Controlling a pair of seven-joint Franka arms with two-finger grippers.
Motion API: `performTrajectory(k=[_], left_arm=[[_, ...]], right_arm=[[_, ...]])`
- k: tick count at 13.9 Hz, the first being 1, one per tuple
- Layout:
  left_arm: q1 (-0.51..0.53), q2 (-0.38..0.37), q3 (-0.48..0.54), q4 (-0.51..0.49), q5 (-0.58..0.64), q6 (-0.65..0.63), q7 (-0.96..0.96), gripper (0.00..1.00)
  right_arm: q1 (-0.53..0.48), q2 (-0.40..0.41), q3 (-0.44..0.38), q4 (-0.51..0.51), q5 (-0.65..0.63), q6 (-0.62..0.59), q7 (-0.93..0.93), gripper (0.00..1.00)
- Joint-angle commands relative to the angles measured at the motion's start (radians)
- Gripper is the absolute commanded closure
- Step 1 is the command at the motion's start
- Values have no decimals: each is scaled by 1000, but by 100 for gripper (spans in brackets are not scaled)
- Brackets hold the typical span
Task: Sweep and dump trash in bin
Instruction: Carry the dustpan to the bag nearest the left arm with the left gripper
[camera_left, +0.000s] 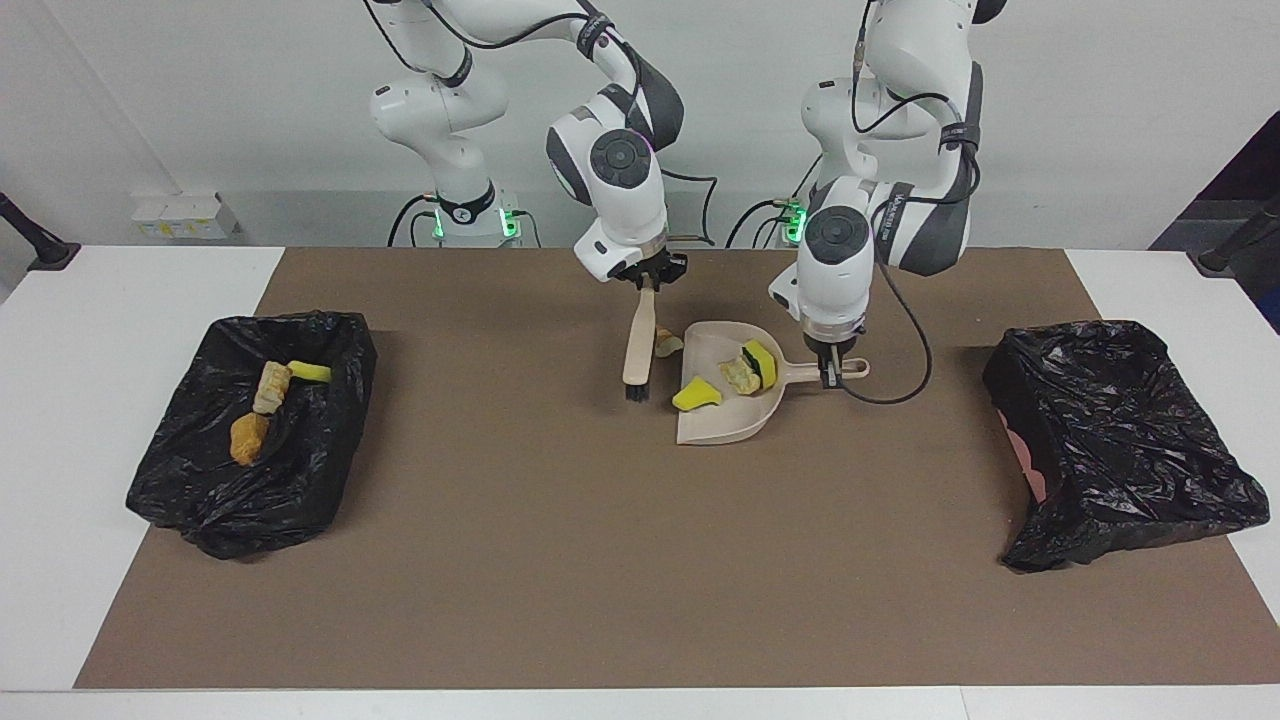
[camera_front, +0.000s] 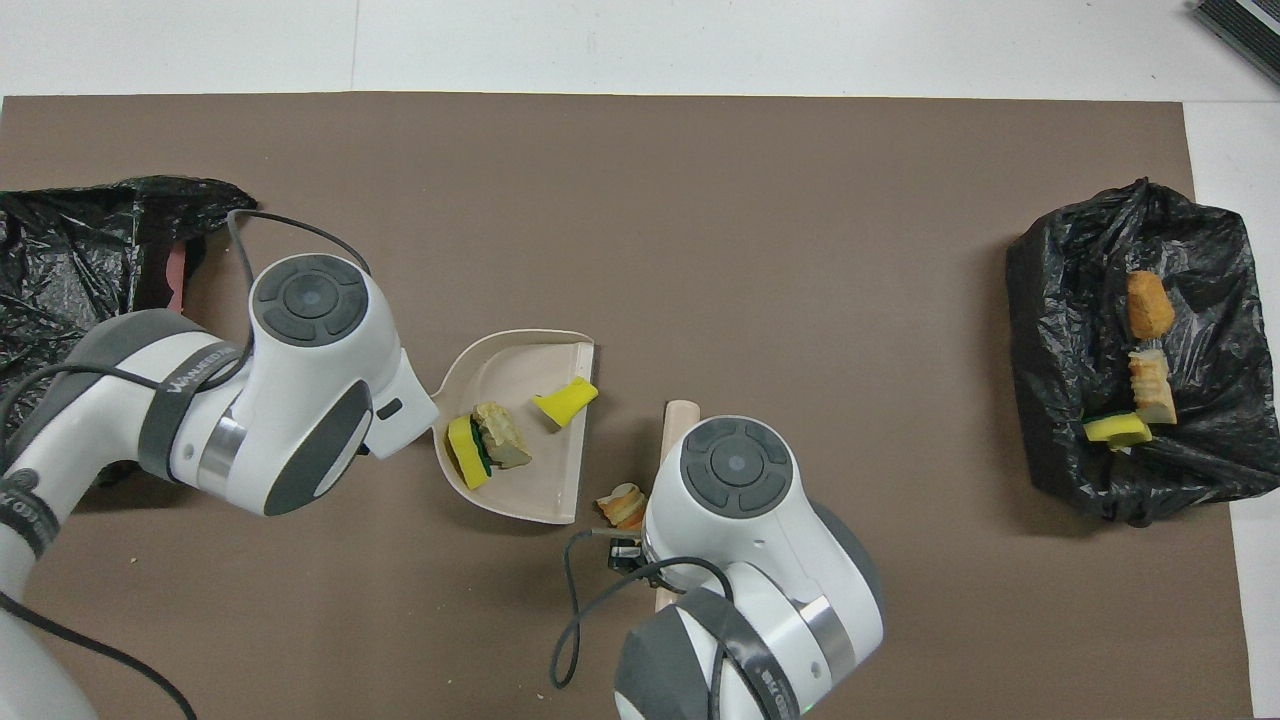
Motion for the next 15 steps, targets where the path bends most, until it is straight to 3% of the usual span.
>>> performTrajectory(k=[1, 6, 13, 15], left_arm=[[-19, -68, 98, -17, -43, -3, 103, 100], [-21, -125, 300, -1, -90, -12, 270, 100], [-21, -124, 576, 98, -129, -38, 302, 100], [-19, -87, 679, 170, -185, -35, 376, 100]], right_arm=[[63, -46, 3, -97, 21, 69, 93, 100], [134, 75, 3, -86, 21, 270, 194, 100], [134, 118, 3, -31, 21, 282, 195, 100], [132, 121, 1, -30, 20, 281, 194, 100]])
